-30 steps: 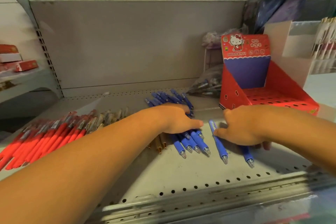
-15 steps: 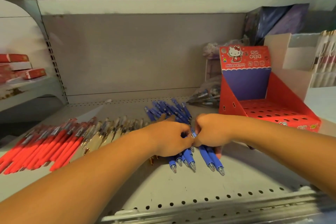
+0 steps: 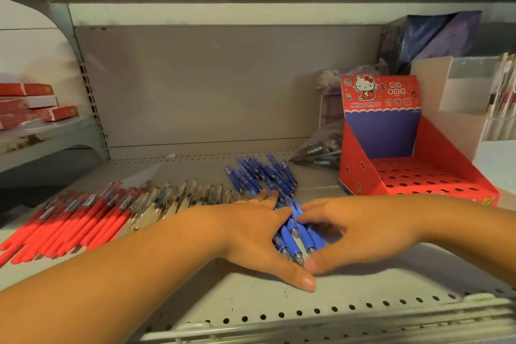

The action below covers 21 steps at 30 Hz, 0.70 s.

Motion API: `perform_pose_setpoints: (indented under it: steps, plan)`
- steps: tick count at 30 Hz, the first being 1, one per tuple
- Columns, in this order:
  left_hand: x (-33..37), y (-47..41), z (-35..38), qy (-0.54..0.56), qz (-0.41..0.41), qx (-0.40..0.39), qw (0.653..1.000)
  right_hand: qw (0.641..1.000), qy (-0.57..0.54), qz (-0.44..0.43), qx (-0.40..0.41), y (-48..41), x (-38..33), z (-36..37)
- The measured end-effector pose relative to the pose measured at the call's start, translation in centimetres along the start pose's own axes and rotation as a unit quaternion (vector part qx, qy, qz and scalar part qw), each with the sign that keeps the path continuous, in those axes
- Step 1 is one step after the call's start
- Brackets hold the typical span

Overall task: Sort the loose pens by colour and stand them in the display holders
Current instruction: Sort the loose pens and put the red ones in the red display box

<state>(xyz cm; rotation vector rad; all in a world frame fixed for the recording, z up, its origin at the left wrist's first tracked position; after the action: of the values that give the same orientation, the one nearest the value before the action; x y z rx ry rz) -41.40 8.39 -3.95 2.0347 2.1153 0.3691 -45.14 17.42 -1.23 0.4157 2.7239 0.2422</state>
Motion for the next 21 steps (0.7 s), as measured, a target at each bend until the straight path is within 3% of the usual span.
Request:
perform_pose_setpoints:
  steps: [2,7,15,21]
  plan:
    - [0.3,0.1,-0.2,-0.015,0.008,0.019,1.0,0.999,-0.001,-0.03,-0.027,0.9,-0.5,0.6]
    - [0.2,0.4,-0.3,-0.005,0.013,0.02,1.0,0.993,0.102,-0.044,0.05,0.0,0.0,0.2]
    - [-0.1,0.6,-1.0,-0.002,0.027,0.046,0.999,0.99,0.025,-0.024,0.135,-1.4,0.4,-0.9]
    - [-0.1,1.2,-1.4,0.017,0.075,0.047,0.996,0.995,-0.041,0.003,0.089,-1.9,1.0,-1.2]
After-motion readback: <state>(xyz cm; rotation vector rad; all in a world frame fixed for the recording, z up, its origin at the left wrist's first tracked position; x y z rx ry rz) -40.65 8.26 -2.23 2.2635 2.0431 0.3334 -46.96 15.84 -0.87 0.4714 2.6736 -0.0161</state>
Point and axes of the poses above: each hand's wrist, its own y-axis away from the middle knuckle, its own z-axis out of the palm, x = y × z, the point moved 9 cm from there along -y, towards the middle knuckle, and after that the axes turned 1 degree about -z, right-handed, at the moved point
